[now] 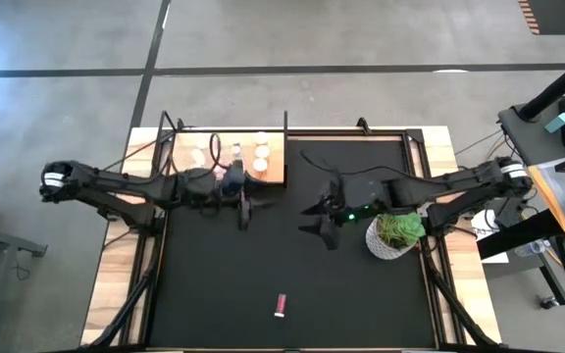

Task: Pick and place medicine bottles onto shelf by color
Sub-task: Put the blue pill bottle into the shelf

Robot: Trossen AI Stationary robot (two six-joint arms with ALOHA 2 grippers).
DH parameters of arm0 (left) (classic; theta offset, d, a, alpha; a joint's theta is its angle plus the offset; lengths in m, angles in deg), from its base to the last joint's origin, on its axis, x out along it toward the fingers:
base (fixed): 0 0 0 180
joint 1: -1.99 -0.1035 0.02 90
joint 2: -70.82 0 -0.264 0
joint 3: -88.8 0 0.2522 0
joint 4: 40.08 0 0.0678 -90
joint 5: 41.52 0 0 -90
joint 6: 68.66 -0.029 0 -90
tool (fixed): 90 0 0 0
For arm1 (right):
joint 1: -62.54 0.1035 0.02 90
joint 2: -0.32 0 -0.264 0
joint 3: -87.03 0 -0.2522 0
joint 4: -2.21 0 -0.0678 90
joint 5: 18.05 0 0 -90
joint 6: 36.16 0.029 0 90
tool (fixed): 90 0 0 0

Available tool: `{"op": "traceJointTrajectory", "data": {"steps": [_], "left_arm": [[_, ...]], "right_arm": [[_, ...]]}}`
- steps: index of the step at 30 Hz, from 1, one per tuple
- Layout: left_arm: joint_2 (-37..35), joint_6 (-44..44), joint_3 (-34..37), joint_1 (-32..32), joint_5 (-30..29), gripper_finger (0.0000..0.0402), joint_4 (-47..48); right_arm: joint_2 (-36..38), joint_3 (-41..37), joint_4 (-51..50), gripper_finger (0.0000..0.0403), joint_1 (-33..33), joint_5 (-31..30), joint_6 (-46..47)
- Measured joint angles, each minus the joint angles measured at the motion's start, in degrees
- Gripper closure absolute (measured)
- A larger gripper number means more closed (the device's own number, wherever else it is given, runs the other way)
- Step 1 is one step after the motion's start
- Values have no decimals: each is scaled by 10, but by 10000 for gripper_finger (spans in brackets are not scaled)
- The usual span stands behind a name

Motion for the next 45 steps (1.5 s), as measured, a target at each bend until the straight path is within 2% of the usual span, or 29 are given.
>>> {"op": "traceJointTrajectory", "data": {"steps": [6, 10, 15, 21, 25, 31, 36, 45], "left_arm": [[-5, 33, 0, 83, 0, 168, -78], [-5, 33, -2, 150, -9, 168, -178], [5, 13, -4, 228, -29, 168, -320], [27, -23, -4, 297, -80, 169, -379], [55, -28, -4, 320, -107, 169, -407], [105, -28, -5, 326, -109, 169, -494], [124, -28, -6, 326, -109, 169, -522], [122, -30, -7, 326, -115, 169, -550]], "right_arm": [[-62, 86, -70, 154, 13, 83, -98], [-87, 137, -119, 154, 45, 124, -188], [-119, 163, -173, 154, 103, 128, -330], [-165, 162, -170, 158, 143, 132, -490], [-193, 164, -158, 165, 145, 147, -545], [-246, 164, -152, 170, 143, 147, -575], [-288, 164, -143, 170, 143, 147, -606], [-357, 164, -34, 170, 131, 148, -630]]}}
